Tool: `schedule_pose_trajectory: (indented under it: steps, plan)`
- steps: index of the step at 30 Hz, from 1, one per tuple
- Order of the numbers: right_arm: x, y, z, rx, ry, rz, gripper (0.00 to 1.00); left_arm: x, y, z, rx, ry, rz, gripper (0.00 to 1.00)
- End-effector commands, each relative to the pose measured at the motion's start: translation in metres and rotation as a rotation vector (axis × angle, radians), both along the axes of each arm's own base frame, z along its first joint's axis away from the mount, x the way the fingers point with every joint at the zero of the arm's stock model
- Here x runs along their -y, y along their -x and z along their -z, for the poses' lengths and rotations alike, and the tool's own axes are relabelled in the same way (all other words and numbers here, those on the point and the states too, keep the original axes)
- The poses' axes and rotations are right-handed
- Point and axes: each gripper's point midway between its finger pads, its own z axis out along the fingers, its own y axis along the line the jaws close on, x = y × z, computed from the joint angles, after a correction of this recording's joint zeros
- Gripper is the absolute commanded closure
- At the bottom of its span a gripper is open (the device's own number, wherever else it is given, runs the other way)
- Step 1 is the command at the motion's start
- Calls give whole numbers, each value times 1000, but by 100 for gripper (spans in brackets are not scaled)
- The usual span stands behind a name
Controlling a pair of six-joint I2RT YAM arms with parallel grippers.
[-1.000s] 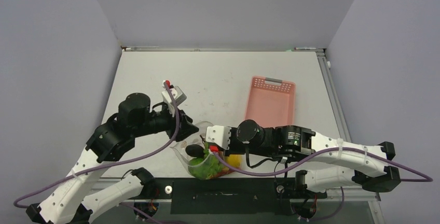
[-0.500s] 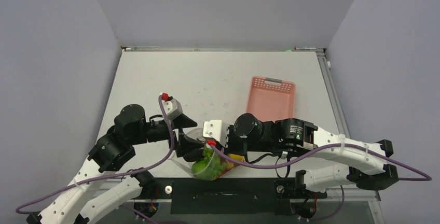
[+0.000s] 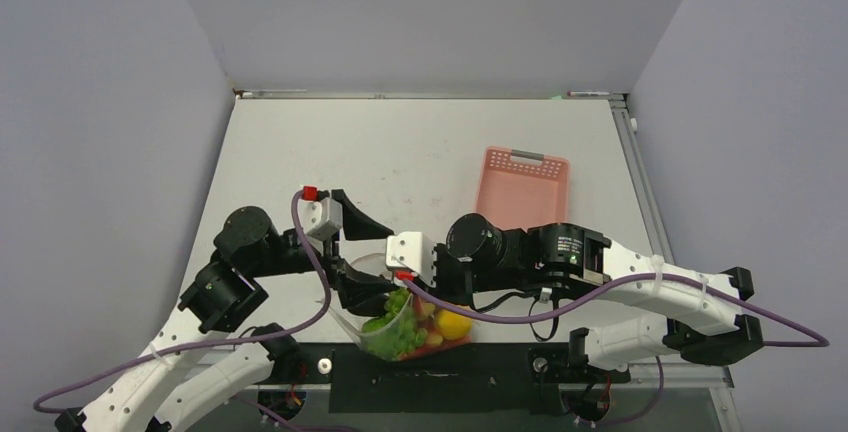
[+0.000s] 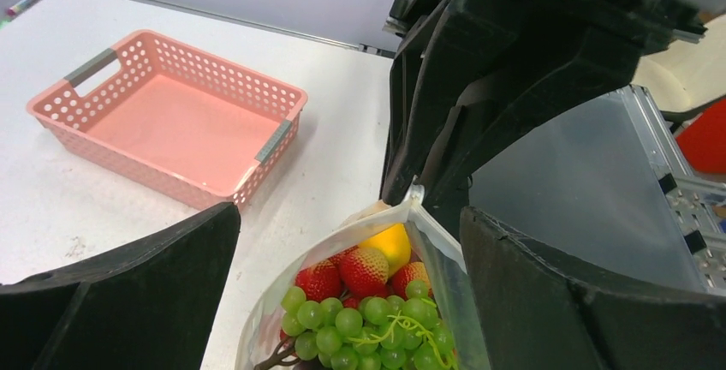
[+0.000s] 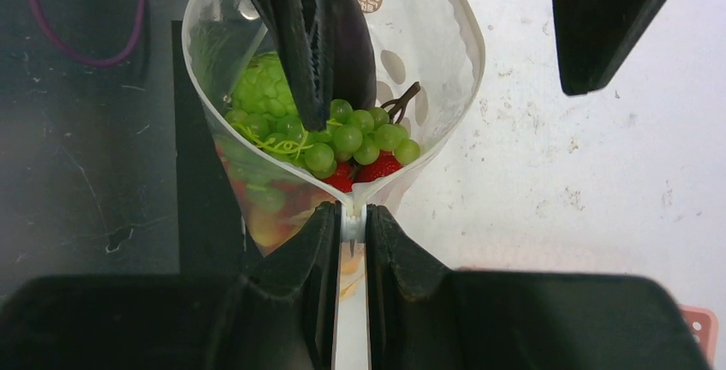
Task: Place the food in the zip-top bag and seal the zipper
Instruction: Adjust the zipper food storage bag at the center of the board.
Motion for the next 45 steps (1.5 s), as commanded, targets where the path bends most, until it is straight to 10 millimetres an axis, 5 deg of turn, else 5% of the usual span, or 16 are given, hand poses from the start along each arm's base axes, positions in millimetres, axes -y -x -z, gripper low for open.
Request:
schedule_pose_trajectory:
  steps: [1, 14, 45]
  plan:
    - [-14, 8, -45, -2, -161, -37, 95, 9, 9, -16, 59, 67, 99, 3]
    - [-25, 5, -63, -25, -204, 2, 95, 19, 28, -1, -11, 36, 288, 0]
    - [-32, -37, -65, -138, -153, 285, 95, 4, 13, 19, 7, -89, 129, 8]
